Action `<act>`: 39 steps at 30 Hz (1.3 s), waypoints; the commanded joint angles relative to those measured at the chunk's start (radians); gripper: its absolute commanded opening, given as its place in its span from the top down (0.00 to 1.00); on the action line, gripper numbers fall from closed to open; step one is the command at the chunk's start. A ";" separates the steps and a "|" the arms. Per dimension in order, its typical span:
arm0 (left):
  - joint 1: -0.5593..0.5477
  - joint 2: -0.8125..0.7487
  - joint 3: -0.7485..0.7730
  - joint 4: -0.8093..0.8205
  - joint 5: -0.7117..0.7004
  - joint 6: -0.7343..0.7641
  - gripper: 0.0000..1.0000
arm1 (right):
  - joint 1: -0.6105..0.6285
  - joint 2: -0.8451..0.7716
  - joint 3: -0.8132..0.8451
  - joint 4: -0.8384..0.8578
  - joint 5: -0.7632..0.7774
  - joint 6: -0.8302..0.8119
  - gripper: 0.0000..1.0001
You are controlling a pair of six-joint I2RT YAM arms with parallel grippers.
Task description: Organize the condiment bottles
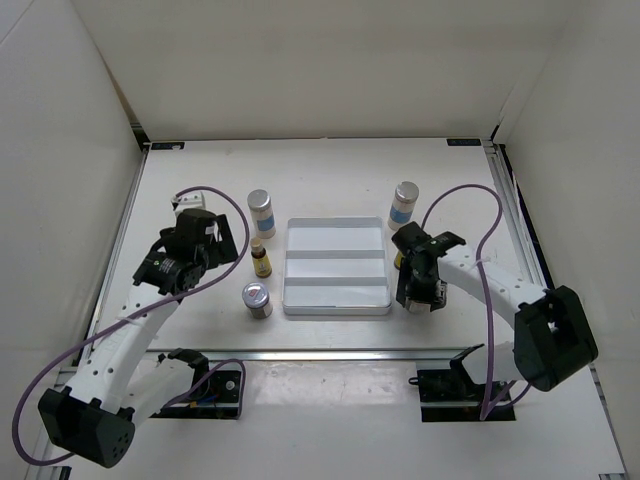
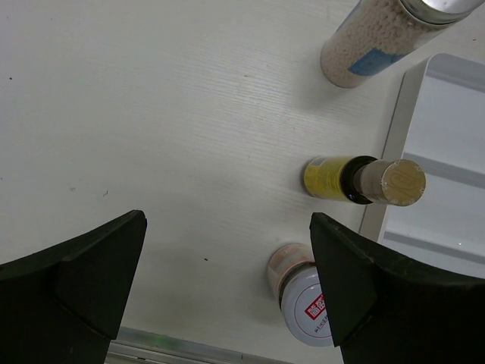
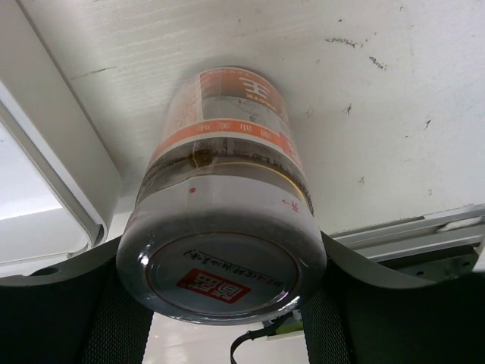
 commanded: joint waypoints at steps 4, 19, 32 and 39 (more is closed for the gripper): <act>-0.004 -0.016 -0.009 0.021 0.017 0.024 0.00 | 0.049 0.012 0.074 -0.049 0.093 0.022 0.93; -0.004 0.004 -0.032 0.050 0.026 0.045 0.00 | 0.161 -0.214 0.239 -0.099 0.150 -0.042 1.00; -0.004 -0.067 -0.079 0.092 -0.013 0.034 0.00 | 0.326 0.049 0.219 0.159 0.047 -0.073 1.00; -0.004 -0.111 -0.089 0.092 -0.003 0.048 0.00 | 0.346 0.133 0.219 0.173 0.025 -0.061 1.00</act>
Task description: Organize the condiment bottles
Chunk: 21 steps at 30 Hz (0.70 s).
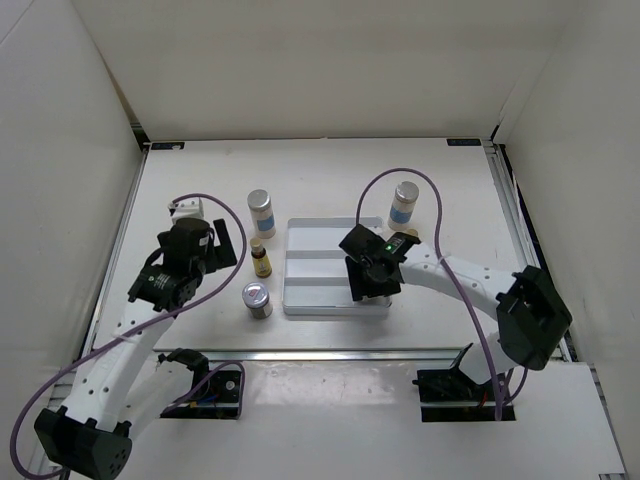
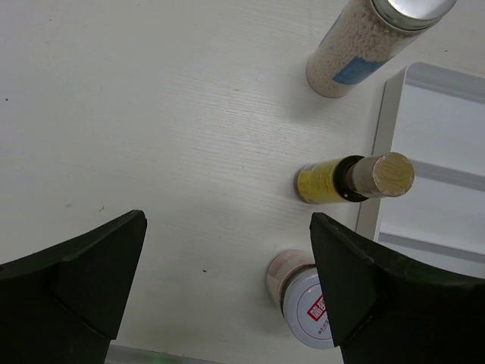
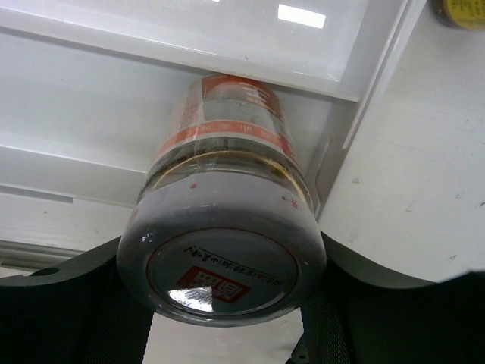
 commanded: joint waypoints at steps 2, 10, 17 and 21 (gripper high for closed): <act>-0.004 -0.014 -0.008 0.017 -0.009 0.015 0.00 | 0.002 0.008 0.015 0.053 0.003 0.016 1.00; -0.004 0.019 0.033 -0.001 0.113 0.047 0.00 | 0.002 0.090 0.060 -0.040 0.052 0.047 0.86; -0.053 -0.034 0.033 -0.024 0.243 0.015 0.00 | 0.027 0.085 0.103 -0.082 0.133 0.047 0.19; -0.079 -0.113 0.024 -0.037 0.174 -0.011 0.00 | 0.059 -0.008 0.112 -0.082 0.217 0.027 0.00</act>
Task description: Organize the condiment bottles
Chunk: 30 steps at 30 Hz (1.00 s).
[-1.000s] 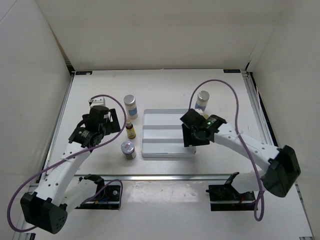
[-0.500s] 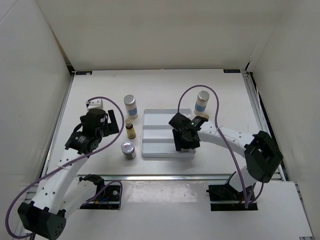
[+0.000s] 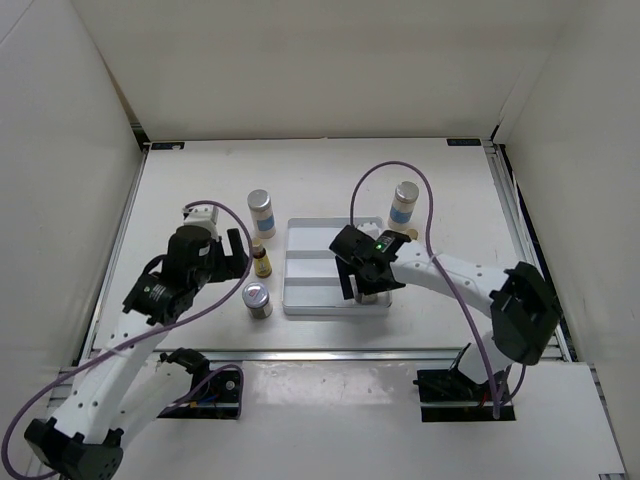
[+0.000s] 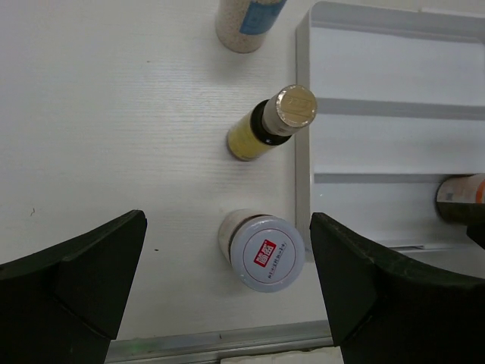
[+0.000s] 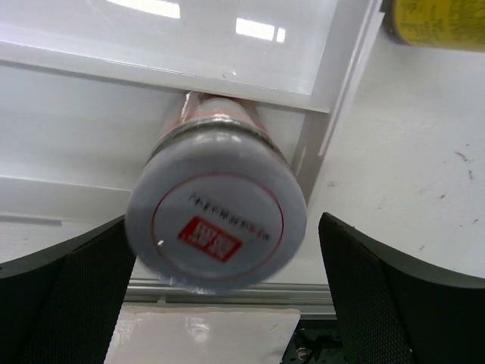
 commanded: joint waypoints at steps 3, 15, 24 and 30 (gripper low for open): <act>-0.013 -0.083 0.032 -0.011 0.016 0.014 0.00 | 0.021 -0.109 0.100 -0.064 0.113 -0.012 0.00; -0.013 -0.126 0.069 -0.082 0.085 -0.044 0.00 | 0.021 -0.291 0.114 -0.025 0.185 -0.078 0.00; -0.024 -0.012 0.026 -0.133 -0.028 -0.196 0.00 | 0.021 -0.291 0.064 -0.035 0.185 -0.056 0.00; -0.101 0.129 0.003 -0.142 -0.029 -0.262 0.00 | 0.021 -0.302 0.034 -0.035 0.185 -0.047 0.00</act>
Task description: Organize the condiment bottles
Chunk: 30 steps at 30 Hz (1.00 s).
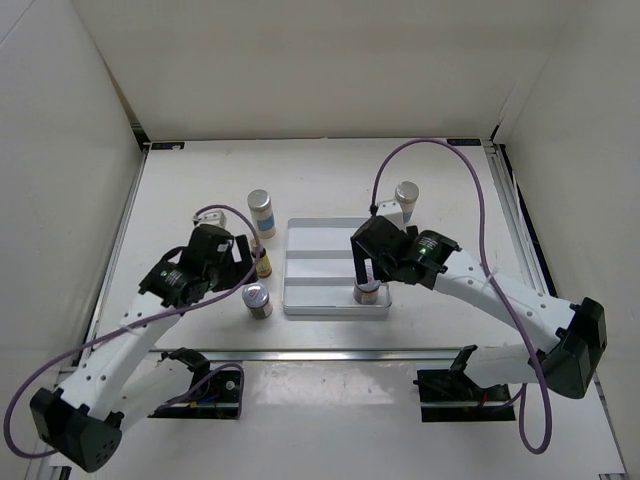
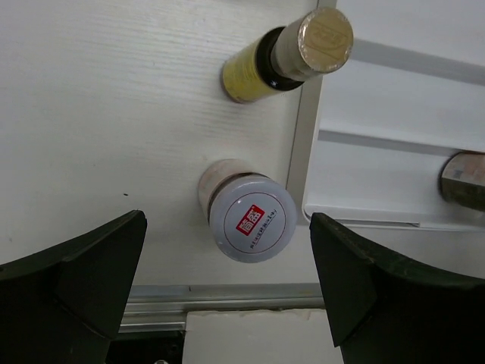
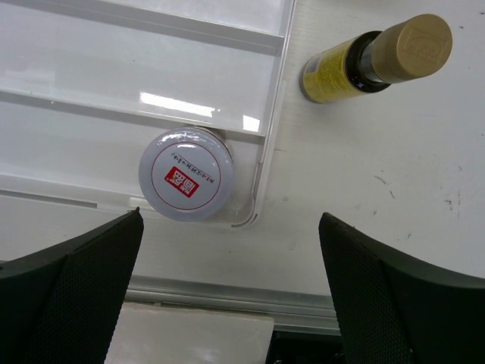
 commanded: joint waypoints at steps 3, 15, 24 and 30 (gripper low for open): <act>-0.099 0.089 -0.037 0.000 -0.067 -0.092 0.00 | 0.001 -0.013 -0.009 0.001 0.031 0.026 0.00; -0.147 0.228 -0.120 0.137 -0.080 -0.103 0.00 | 0.001 -0.044 -0.027 -0.010 0.049 0.026 0.00; -0.147 0.293 -0.141 0.211 -0.069 -0.075 0.03 | 0.001 -0.044 -0.045 -0.019 0.049 0.026 0.00; -0.147 0.284 -0.141 0.211 -0.060 -0.055 0.24 | 0.001 -0.044 -0.045 -0.028 0.059 0.036 0.00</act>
